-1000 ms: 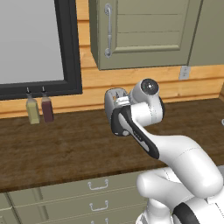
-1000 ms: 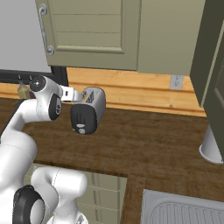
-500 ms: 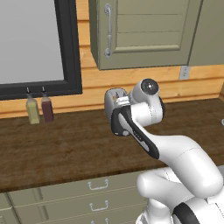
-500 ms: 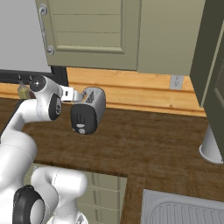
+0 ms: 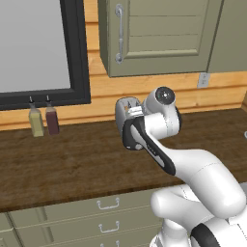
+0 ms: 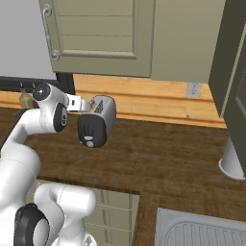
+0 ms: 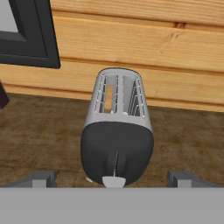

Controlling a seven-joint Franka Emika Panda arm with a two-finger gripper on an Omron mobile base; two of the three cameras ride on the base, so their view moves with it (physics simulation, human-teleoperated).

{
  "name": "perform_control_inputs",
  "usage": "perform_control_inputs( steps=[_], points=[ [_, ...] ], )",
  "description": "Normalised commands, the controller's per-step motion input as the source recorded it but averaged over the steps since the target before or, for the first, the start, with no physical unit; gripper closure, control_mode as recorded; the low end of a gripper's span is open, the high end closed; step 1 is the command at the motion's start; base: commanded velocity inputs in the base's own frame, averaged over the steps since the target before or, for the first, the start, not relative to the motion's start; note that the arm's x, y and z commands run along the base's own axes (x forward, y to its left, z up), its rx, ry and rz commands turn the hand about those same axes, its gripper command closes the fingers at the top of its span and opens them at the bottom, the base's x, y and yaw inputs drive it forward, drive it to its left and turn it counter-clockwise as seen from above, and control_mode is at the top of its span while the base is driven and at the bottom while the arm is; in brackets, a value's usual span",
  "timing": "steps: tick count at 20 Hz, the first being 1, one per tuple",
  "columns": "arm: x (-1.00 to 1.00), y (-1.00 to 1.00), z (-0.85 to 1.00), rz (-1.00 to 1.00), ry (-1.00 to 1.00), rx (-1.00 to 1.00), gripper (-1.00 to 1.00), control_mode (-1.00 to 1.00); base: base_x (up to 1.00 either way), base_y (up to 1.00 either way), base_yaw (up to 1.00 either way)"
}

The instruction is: Start the toaster. Once the lever pops up, take the bread to the plate on the dining counter.

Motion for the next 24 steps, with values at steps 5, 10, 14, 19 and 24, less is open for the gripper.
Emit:
perform_control_inputs(
  steps=[5, 10, 14, 19, 24],
  points=[
    [0.00, 0.00, 0.00, 0.00, 0.00, 0.00, -1.00, -1.00, 0.00, 0.00, 0.00],
    [0.00, 0.00, 0.00, 0.00, 0.00, 0.00, -1.00, -1.00, 0.00, 0.00, 0.00],
    [0.00, 0.00, 0.00, 0.00, 0.00, 0.00, -1.00, -1.00, 0.00, 0.00, 0.00],
    [0.00, 0.00, 0.00, 0.00, 0.00, 0.00, -1.00, -1.00, 0.00, 0.00, 0.00],
    [0.00, 0.00, 0.00, 0.00, 0.00, 0.00, -1.00, -1.00, 0.00, 0.00, 0.00]
  ],
)
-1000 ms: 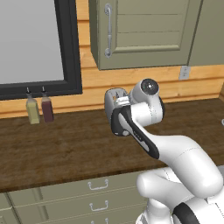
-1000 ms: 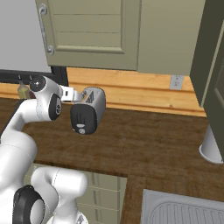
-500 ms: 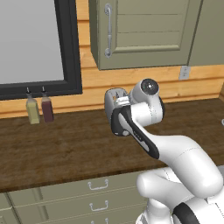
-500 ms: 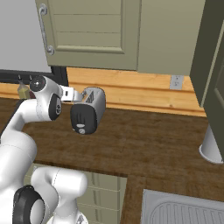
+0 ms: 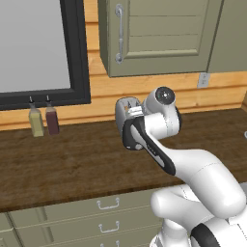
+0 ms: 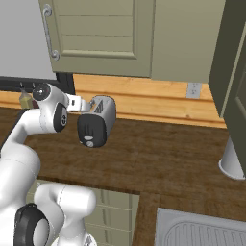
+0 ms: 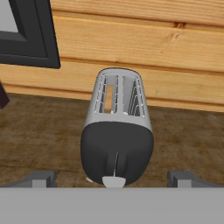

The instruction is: Start the toaster. Once the lever pops up, take the bread to the plate on the dining counter.

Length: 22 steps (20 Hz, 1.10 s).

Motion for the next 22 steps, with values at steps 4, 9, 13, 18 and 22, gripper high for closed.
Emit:
perform_control_inputs(
  steps=[4, 9, 13, 18, 22],
  points=[
    [0.00, 0.00, 0.00, 0.00, 0.00, 0.00, -1.00, -1.00, 0.00, 0.00, 0.00],
    [0.00, 0.00, 0.00, 0.00, 0.00, 0.00, -1.00, -1.00, 0.00, 0.00, 0.00],
    [0.00, 0.00, 0.00, 0.00, 0.00, 0.00, -1.00, -1.00, 0.00, 0.00, 0.00],
    [0.00, 0.00, 0.00, 0.00, 0.00, 0.00, -1.00, -1.00, 0.00, 0.00, 0.00],
    [0.00, 0.00, 0.00, 0.00, 0.00, 0.00, -1.00, -1.00, 0.00, 0.00, 0.00]
  ],
)
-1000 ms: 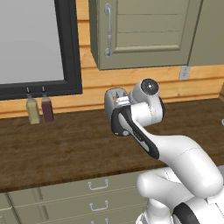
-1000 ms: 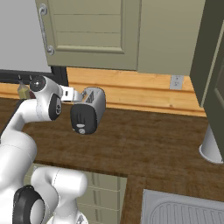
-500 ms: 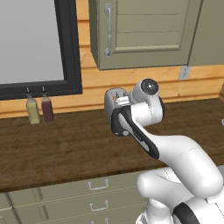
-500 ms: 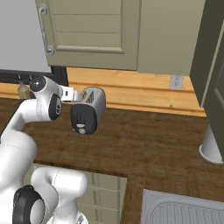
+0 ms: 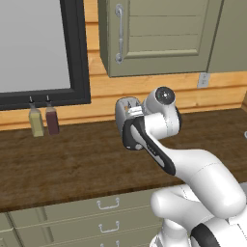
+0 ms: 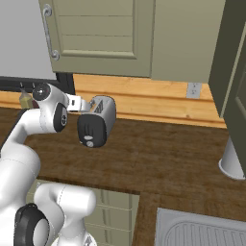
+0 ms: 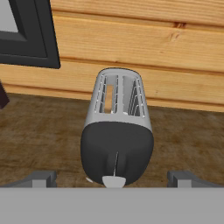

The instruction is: Start the toaster. Once the lever pops up, take the bread to the plate on the dining counter.

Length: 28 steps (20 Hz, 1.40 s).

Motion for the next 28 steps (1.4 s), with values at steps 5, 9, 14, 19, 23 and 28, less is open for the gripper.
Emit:
perform_control_inputs(
  steps=[5, 9, 14, 19, 23, 28],
  points=[
    [0.00, 0.00, 0.00, 0.00, 0.00, 0.00, -1.00, -1.00, 0.00, 0.00, 0.00],
    [0.00, 0.00, 0.00, 0.00, 0.00, 0.00, -1.00, -1.00, 0.00, 0.00, 0.00],
    [0.00, 0.00, 0.00, 0.00, 0.00, 0.00, -1.00, -1.00, 0.00, 0.00, 0.00],
    [0.00, 0.00, 0.00, 0.00, 0.00, 0.00, -1.00, -1.00, 0.00, 0.00, 0.00],
    [0.00, 0.00, 0.00, 0.00, 0.00, 0.00, -1.00, -1.00, 0.00, 0.00, 0.00],
    [0.00, 0.00, 0.00, 0.00, 0.00, 0.00, -1.00, -1.00, 0.00, 0.00, 0.00]
  ],
)
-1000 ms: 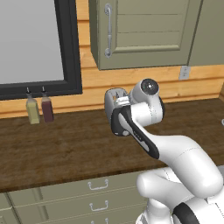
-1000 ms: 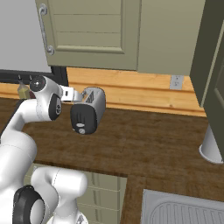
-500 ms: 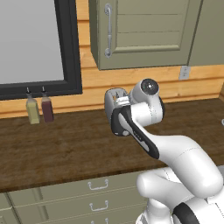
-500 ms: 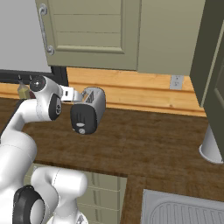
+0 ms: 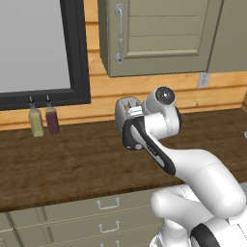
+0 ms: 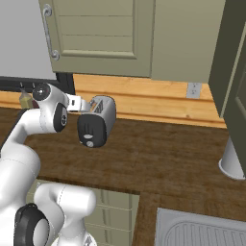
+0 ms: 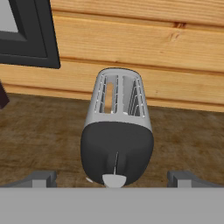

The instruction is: Start the toaster. Once the lever pops up, take the bread to the plate on the dining counter.

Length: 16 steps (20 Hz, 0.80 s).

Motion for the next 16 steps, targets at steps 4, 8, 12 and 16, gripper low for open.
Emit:
perform_control_inputs(
  steps=[4, 8, 12, 16],
  points=[
    [0.00, 0.00, 0.00, 0.00, 0.00, 0.00, -1.00, -1.00, 0.00, 0.00, 0.00],
    [0.00, 0.00, 0.00, 0.00, 0.00, 0.00, -1.00, -1.00, 0.00, 0.00, 0.00],
    [0.00, 0.00, 0.00, 0.00, 0.00, 0.00, -1.00, -1.00, 0.00, 0.00, 0.00],
    [0.00, 0.00, 0.00, 0.00, 0.00, 0.00, -1.00, -1.00, 0.00, 0.00, 0.00]
  ],
)
